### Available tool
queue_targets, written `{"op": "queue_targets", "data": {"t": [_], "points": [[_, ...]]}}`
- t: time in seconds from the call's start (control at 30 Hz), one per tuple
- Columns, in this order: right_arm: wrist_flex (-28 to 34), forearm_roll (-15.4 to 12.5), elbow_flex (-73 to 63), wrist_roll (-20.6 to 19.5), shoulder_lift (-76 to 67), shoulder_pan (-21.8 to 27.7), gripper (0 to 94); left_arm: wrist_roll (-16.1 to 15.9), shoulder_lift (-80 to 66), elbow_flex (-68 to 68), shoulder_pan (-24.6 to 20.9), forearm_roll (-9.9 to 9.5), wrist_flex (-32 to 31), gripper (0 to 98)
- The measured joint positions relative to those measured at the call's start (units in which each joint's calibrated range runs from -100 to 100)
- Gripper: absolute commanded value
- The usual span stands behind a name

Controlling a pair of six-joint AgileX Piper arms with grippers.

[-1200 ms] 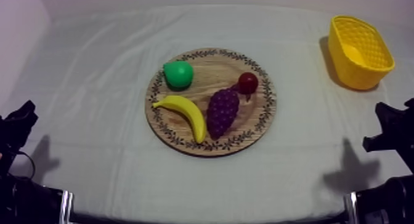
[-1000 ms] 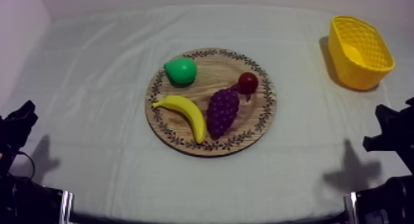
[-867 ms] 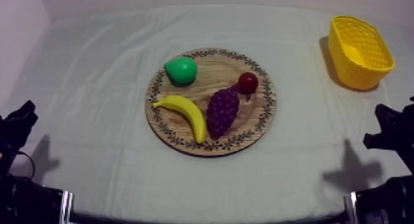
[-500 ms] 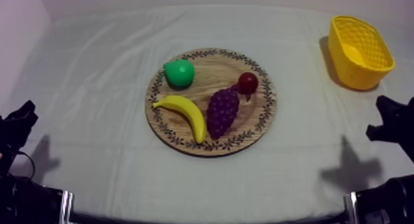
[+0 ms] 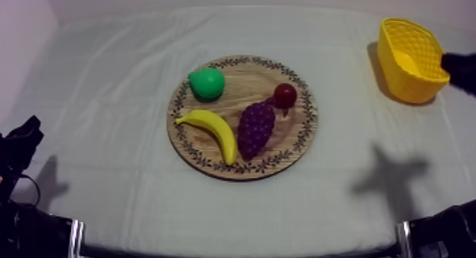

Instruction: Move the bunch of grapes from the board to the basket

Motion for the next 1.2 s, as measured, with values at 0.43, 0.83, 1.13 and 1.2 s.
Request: {"op": "queue_targets", "data": {"t": [0.43, 0.83, 1.13, 1.2], "points": [[25.6, 1.4, -36.0, -8.8, 24.0, -11.6, 0.3, 0.0, 0.0, 0.0, 0.0, 0.0, 0.0, 0.1], [27.6, 3.9, -44.4, -18.2, 40.4, -22.2, 0.3, 0.0, 0.0, 0.0, 0.0, 0.0, 0.0, 0.1], [24.0, 7.8, -43.6, -25.2, 49.7, -28.1, 0.7, 0.0, 0.0, 0.0, 0.0, 0.0, 0.0, 0.1], [22.7, 8.2, -42.7, -26.4, 51.5, -28.8, 5.5, 0.0, 0.0, 0.0, 0.0, 0.0, 0.0, 0.1]]}}
